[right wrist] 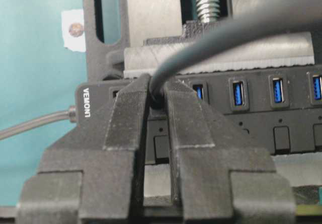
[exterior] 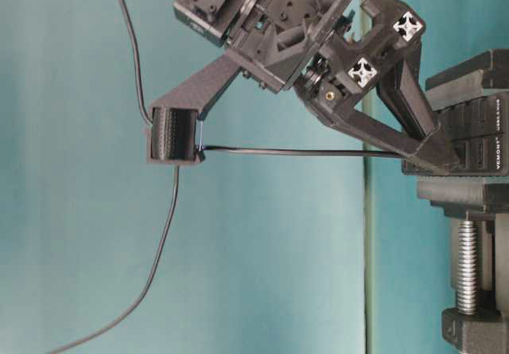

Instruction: Insert the USB into the second port from the front of the fixed hub.

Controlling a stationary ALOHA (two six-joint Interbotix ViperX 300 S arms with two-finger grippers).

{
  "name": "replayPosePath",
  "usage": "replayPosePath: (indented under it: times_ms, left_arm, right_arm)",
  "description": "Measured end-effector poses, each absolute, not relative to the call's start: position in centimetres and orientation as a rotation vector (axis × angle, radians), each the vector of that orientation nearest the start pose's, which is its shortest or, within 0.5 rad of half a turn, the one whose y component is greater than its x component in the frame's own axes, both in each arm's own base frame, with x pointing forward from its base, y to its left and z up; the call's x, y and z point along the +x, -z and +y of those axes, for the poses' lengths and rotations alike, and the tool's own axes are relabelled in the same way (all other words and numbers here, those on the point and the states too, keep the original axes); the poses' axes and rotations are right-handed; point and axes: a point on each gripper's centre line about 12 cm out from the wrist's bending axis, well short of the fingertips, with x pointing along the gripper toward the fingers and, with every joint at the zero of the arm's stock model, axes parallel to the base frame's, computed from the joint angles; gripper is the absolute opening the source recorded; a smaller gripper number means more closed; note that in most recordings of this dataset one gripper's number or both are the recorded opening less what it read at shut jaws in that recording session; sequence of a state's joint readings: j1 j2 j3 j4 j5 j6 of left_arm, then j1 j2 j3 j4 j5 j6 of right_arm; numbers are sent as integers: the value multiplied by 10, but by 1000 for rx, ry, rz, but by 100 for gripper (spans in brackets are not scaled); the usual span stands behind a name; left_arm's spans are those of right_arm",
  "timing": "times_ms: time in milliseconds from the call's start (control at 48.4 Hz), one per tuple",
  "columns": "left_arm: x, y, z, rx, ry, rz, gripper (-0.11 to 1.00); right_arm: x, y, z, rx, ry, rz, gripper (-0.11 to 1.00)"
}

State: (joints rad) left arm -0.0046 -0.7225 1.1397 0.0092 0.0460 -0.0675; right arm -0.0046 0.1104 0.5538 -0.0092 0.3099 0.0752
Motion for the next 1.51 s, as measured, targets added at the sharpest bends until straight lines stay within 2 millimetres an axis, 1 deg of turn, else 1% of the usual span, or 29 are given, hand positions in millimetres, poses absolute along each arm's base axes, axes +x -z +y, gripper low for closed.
replayPosePath:
  times_ms: [145,228,290,331,393,455,517,538,641,745,910,1179,1365,1510]
  left_arm:
    - [226,-217,-1,-56,-9,463,0]
    - [226,-217,-1,-58,-10,463,0]
    - [226,-217,-1,-58,-10,462,0]
    - [226,-218,-1,-58,-10,460,0]
    - [226,-218,-1,-56,-9,460,0]
    - [226,-216,-1,-58,-10,465,0]
    - [226,-217,-1,-58,-10,463,0]
    - [226,-217,-1,-56,-9,462,0]
    - [226,-217,-1,-58,-10,463,0]
    - [226,-217,-1,-58,-10,463,0]
    - [226,-217,-1,-58,-10,462,0]
    - [226,-217,-1,-58,-10,463,0]
    - [226,-217,-1,-58,-10,462,0]
    - [226,-217,-1,-58,-10,460,0]
  right_arm:
    - [398,-140,-3,62,42,998,6]
    - [398,-140,-2,63,41,1009,11]
    - [397,-138,-1,61,39,1016,18]
    - [396,-136,-1,61,39,1023,26]
    - [397,-137,-2,62,40,1016,40]
    - [398,-137,-1,62,38,1006,57]
    - [398,-137,1,59,34,1004,72]
    - [398,-138,1,56,33,1003,74]
    - [398,-138,1,53,33,1001,75]
    - [399,-138,-3,58,41,998,87]
    - [399,-140,-3,56,40,980,87]
    - [395,-151,-3,58,39,950,88]
    - [392,-164,-3,59,38,909,88]
    - [386,-169,-3,63,38,897,88]
